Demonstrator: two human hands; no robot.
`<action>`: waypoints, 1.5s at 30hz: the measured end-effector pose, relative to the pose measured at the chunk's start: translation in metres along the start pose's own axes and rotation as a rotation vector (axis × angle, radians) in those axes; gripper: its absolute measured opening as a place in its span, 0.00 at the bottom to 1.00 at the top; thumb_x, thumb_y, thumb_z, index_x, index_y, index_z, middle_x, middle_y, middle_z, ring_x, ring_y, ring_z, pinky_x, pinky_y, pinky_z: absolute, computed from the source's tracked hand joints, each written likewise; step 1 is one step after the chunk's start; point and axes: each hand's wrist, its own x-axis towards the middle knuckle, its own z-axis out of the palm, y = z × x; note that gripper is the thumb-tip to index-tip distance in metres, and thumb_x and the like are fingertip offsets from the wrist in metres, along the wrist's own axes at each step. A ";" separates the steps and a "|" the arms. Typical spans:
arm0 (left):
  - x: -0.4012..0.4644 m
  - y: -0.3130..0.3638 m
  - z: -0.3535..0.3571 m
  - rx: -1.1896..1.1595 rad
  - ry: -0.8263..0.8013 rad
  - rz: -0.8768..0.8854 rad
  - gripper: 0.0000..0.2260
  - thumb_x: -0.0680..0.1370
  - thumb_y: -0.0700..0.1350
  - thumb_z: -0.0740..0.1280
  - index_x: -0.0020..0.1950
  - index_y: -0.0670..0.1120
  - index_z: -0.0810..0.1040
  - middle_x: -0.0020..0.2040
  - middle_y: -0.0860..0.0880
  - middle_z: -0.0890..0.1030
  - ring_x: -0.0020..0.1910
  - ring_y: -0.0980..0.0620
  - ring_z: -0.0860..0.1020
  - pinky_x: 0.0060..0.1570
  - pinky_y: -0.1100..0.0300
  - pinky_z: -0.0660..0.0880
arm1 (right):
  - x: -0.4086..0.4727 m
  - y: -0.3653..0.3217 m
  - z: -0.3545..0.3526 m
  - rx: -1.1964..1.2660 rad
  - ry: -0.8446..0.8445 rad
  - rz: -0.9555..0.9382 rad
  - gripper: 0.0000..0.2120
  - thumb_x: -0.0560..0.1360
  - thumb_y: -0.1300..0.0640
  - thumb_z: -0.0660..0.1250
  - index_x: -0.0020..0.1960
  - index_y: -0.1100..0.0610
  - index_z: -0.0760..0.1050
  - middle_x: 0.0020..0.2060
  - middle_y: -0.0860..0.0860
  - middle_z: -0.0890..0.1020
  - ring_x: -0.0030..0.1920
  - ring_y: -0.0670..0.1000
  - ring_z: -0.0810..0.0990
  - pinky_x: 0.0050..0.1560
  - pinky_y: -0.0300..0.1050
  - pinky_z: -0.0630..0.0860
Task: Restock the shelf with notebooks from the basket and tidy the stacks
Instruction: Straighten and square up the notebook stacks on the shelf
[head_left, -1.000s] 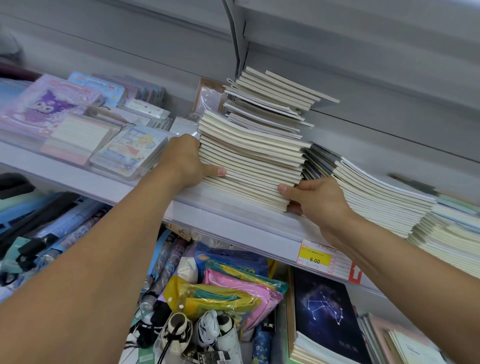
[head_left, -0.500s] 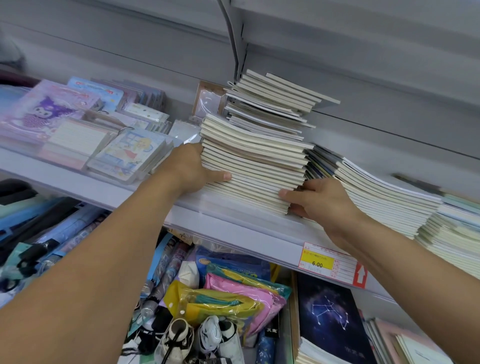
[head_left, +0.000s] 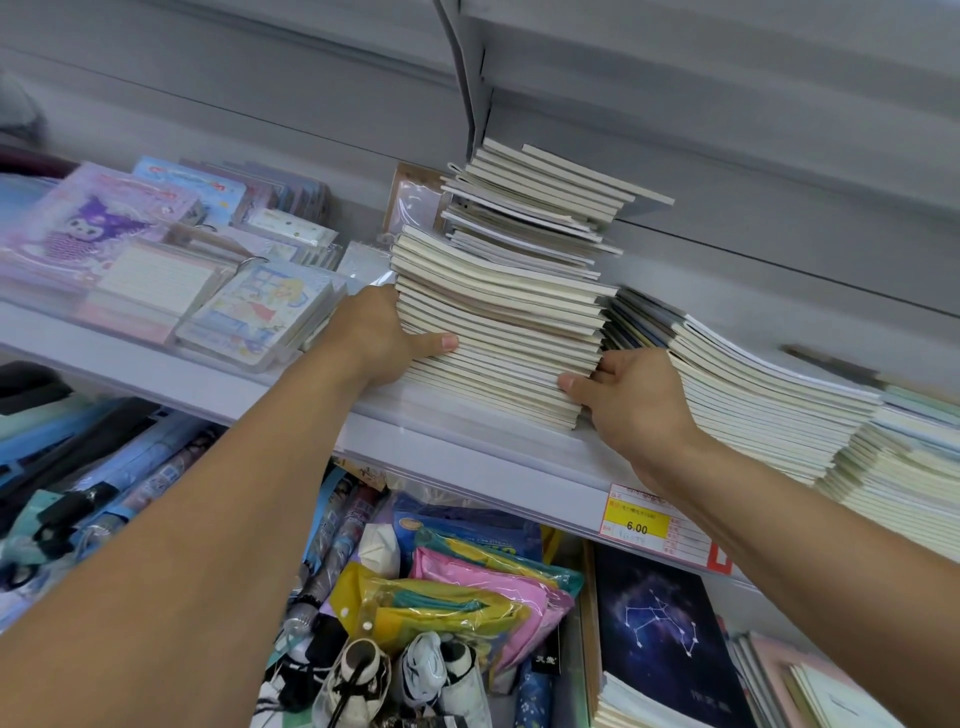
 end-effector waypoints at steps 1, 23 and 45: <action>0.000 0.000 0.000 -0.006 -0.004 0.002 0.24 0.70 0.55 0.75 0.62 0.47 0.77 0.57 0.51 0.81 0.57 0.48 0.77 0.56 0.57 0.73 | -0.002 -0.002 -0.002 -0.010 -0.013 0.003 0.17 0.67 0.50 0.76 0.46 0.64 0.82 0.45 0.60 0.86 0.50 0.64 0.84 0.53 0.67 0.80; -0.008 0.019 -0.003 -0.034 0.005 0.044 0.28 0.69 0.64 0.72 0.61 0.47 0.73 0.54 0.55 0.78 0.53 0.53 0.75 0.50 0.59 0.71 | -0.003 -0.018 0.008 0.103 0.067 -0.087 0.05 0.77 0.58 0.71 0.51 0.50 0.79 0.49 0.48 0.85 0.51 0.49 0.84 0.60 0.53 0.79; 0.008 0.029 0.034 -0.258 0.281 0.067 0.52 0.59 0.70 0.74 0.75 0.50 0.56 0.69 0.50 0.70 0.68 0.47 0.70 0.66 0.47 0.70 | 0.012 -0.031 -0.011 0.141 -0.007 -0.026 0.19 0.73 0.45 0.74 0.58 0.54 0.78 0.49 0.49 0.85 0.49 0.47 0.84 0.53 0.47 0.81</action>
